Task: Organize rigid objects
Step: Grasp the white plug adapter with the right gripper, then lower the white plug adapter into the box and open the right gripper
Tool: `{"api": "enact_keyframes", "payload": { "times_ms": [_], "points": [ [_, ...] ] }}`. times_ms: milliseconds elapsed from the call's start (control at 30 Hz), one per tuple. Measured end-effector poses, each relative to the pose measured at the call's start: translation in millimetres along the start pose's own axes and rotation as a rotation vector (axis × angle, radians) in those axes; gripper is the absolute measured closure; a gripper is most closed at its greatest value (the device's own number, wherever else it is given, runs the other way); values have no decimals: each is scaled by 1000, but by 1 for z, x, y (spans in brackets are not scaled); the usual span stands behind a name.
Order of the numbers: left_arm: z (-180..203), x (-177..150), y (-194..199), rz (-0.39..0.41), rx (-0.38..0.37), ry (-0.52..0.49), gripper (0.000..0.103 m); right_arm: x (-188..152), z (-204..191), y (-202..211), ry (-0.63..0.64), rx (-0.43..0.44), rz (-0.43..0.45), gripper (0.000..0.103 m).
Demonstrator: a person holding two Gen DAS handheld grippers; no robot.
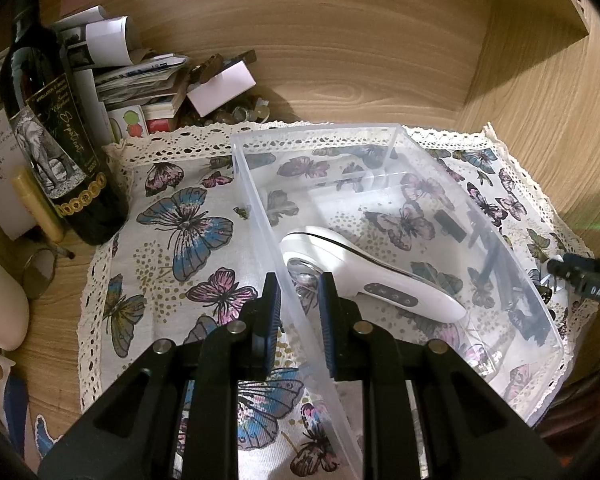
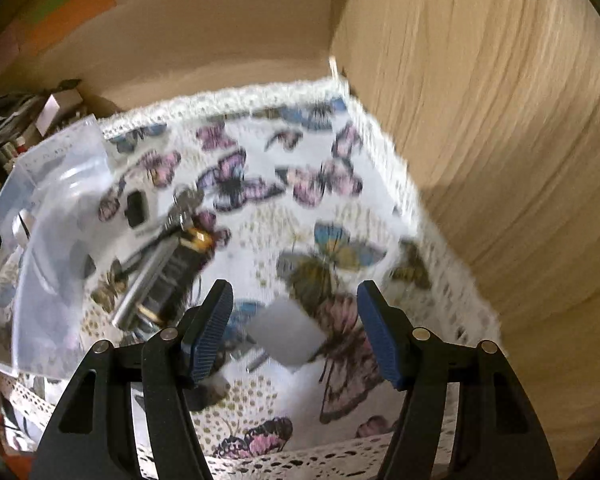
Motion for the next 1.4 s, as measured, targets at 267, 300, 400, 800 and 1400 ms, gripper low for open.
{"api": "enact_keyframes", "payload": {
  "times_ms": [267,300,400,800,1400],
  "points": [
    [0,0,0,-3,7,-2,84,-10,-3,-6,-5,40,-3,59],
    [0,0,0,-3,7,-2,84,-9,-3,-5,1,37,3,59],
    [1,0,0,-3,6,-1,84,-1,-5,1,19,28,31,59],
    [0,-2,1,-5,1,3,84,60,-41,35,116,59,188,59],
    [3,-1,1,-7,-8,6,84,120,-159,54,387,208,305,59]
  ]
}}
Point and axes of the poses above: each gripper's, at about its wrist camera, not at the fingertips, and y roughly against the way its jaws point, z to its right, x to its top, the point moved 6 cm from there along -y, roughly the way its jaws point, and after that the axes turned 14 degrees about y, right-handed, at the moved point
